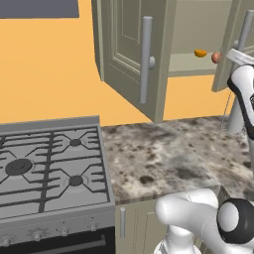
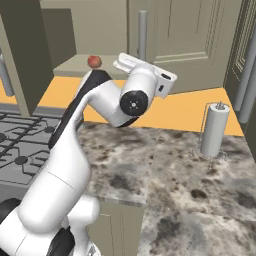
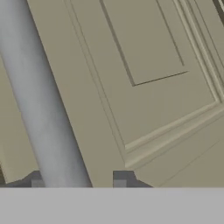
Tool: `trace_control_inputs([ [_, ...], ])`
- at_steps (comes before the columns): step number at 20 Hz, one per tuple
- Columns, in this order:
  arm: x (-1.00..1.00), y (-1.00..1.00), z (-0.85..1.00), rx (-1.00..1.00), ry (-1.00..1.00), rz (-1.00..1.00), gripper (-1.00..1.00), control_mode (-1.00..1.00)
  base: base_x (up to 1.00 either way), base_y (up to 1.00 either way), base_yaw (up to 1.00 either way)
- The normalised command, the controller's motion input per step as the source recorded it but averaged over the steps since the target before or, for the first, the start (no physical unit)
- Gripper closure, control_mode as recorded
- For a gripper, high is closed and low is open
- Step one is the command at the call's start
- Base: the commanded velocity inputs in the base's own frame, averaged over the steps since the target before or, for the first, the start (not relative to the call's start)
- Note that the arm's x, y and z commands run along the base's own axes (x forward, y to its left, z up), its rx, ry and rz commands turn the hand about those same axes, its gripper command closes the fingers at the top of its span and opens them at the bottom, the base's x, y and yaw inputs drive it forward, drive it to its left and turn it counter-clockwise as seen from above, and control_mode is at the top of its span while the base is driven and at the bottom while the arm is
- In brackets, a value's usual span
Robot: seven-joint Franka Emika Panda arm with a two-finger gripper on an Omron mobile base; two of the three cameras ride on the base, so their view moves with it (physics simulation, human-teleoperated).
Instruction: Open the cabinet. Pick the peach and peach from the cabinet and place them into the bowl. Then close the cabinet.
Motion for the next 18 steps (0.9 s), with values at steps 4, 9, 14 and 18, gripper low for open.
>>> trace_control_inputs([
  [4,-0.76,-1.00,0.22,0.10,0.00,0.04,1.00,-1.00,0.00,0.00,0.00],
  [9,-0.42,-0.89,0.17,0.07,0.00,0.13,1.00,-1.00,0.00,0.00,0.00],
  [14,-0.14,-0.40,0.11,0.04,0.00,0.10,-1.00,-1.00,0.00,0.00,0.00],
  [18,-0.01,-0.03,0.01,0.00,0.00,0.00,-1.00,-1.00,0.00,0.00,0.00],
])
